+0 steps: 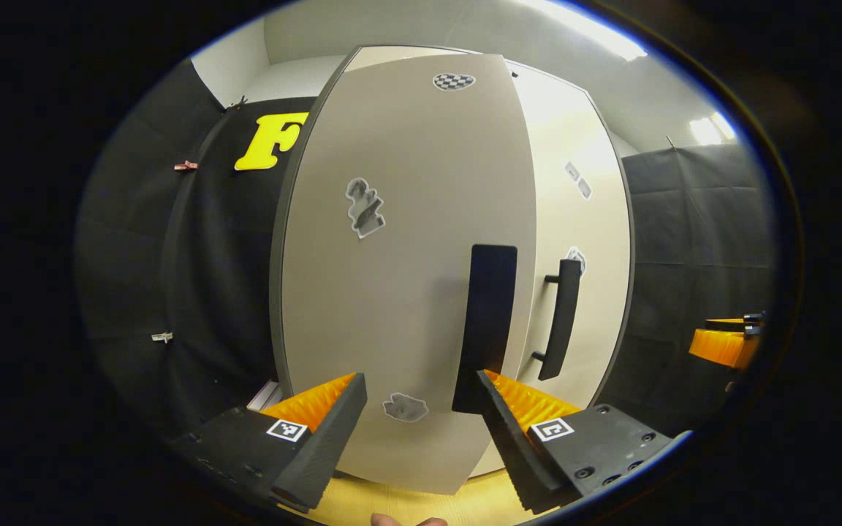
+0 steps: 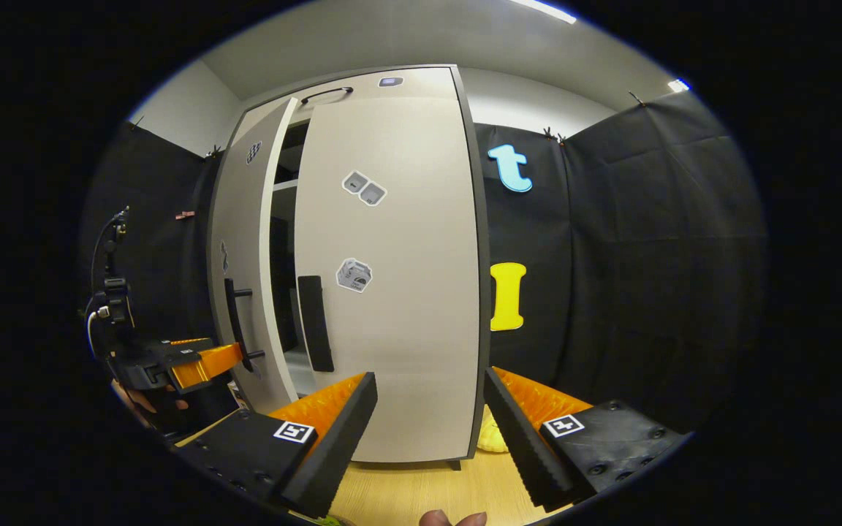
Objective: Grasp the bottle in the cabinet with the left hand and place it on the coaster, then close the right door with the right hand and the left door with the left hand.
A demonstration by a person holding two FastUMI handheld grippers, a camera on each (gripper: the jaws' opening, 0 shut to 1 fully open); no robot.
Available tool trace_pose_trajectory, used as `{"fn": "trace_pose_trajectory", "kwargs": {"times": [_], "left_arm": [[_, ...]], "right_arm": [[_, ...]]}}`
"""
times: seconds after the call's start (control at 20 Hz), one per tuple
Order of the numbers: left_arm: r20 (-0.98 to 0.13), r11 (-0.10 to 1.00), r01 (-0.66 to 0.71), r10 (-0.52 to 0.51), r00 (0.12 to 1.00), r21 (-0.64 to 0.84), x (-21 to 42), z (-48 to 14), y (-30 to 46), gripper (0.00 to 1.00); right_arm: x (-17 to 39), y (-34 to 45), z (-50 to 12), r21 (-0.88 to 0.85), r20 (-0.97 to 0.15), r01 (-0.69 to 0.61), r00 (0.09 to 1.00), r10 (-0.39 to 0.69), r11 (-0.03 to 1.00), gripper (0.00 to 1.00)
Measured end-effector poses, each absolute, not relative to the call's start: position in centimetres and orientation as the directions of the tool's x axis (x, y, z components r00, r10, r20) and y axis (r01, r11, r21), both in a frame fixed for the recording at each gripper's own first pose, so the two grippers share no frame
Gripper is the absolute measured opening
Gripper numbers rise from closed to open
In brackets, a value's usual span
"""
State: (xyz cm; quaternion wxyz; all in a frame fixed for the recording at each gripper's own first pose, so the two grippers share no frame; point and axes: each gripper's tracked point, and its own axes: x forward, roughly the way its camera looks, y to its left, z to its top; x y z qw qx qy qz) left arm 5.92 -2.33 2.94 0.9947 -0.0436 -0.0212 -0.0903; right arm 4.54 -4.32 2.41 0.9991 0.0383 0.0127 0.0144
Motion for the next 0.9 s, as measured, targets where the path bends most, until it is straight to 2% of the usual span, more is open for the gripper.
{"fn": "trace_pose_trajectory", "kwargs": {"times": [0.25,0.55,0.9], "left_arm": [[0.051,0.984,0.177,-0.176,0.983,-0.031,2.6,3.9,-1.2,0.97],[0.012,0.985,0.168,-0.167,0.986,-0.034,-1.4,3.9,0.1,0.95],[0.017,0.988,0.156,-0.156,0.988,-0.015,-4.8,4.2,0.6,0.95]], "right_arm": [[3.9,-3.6,2.9,0.078,-0.012,-0.034,0.999,0.035,0.996,0.97],[2.5,-2.5,3.2,0.069,-0.011,-0.032,0.999,0.033,0.997,0.98],[0.6,-0.7,3.3,0.057,-0.001,-0.04,0.999,0.04,0.998,0.97]]}}
